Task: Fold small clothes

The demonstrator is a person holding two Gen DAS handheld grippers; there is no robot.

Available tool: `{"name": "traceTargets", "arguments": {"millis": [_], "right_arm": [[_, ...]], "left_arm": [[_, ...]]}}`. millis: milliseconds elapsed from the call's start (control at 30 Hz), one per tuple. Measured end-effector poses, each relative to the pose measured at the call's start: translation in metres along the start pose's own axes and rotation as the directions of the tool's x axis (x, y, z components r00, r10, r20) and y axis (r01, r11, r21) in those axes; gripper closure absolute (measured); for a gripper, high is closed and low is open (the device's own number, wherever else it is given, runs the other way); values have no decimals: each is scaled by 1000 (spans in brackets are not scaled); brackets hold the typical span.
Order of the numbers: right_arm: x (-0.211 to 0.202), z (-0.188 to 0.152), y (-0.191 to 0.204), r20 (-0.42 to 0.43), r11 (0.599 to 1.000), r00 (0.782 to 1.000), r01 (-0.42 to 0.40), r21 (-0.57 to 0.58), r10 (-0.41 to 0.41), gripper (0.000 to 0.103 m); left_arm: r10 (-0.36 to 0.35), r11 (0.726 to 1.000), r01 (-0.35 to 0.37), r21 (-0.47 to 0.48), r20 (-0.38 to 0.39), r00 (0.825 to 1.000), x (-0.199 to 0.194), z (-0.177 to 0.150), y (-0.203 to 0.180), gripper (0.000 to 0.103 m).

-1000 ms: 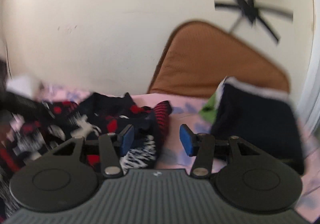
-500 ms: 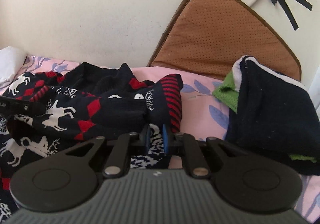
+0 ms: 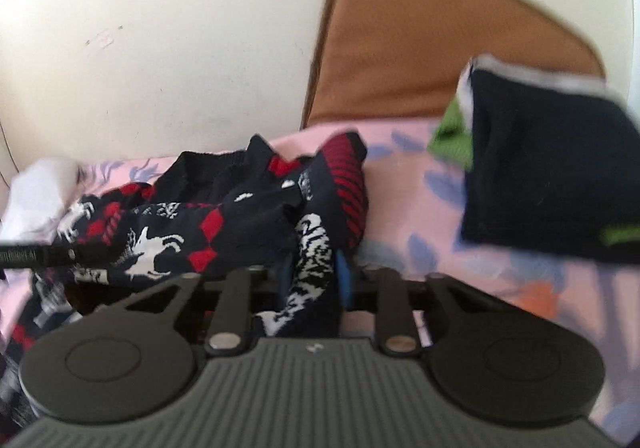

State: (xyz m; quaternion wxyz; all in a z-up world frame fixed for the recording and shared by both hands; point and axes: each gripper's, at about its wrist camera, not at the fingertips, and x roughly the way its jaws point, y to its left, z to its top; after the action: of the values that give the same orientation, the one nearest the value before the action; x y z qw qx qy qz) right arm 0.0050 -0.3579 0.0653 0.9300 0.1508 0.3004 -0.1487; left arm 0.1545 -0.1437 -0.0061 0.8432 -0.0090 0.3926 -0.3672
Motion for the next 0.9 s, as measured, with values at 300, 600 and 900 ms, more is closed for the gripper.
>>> {"name": "traceTargets", "arguments": {"millis": [300, 600, 900], "right_arm": [[7, -6, -17, -20, 998, 999, 29, 55, -28, 59], [-106, -55, -18, 41, 995, 995, -90, -48, 92, 51], [-206, -134, -39, -16, 971, 973, -226, 78, 228, 73]], "left_arm": [[171, 973, -172, 154, 21, 985, 15, -5, -21, 75], [134, 975, -138, 175, 32, 990, -113, -67, 31, 68], [24, 999, -27, -42, -74, 997, -223, -175, 76, 63]]}}
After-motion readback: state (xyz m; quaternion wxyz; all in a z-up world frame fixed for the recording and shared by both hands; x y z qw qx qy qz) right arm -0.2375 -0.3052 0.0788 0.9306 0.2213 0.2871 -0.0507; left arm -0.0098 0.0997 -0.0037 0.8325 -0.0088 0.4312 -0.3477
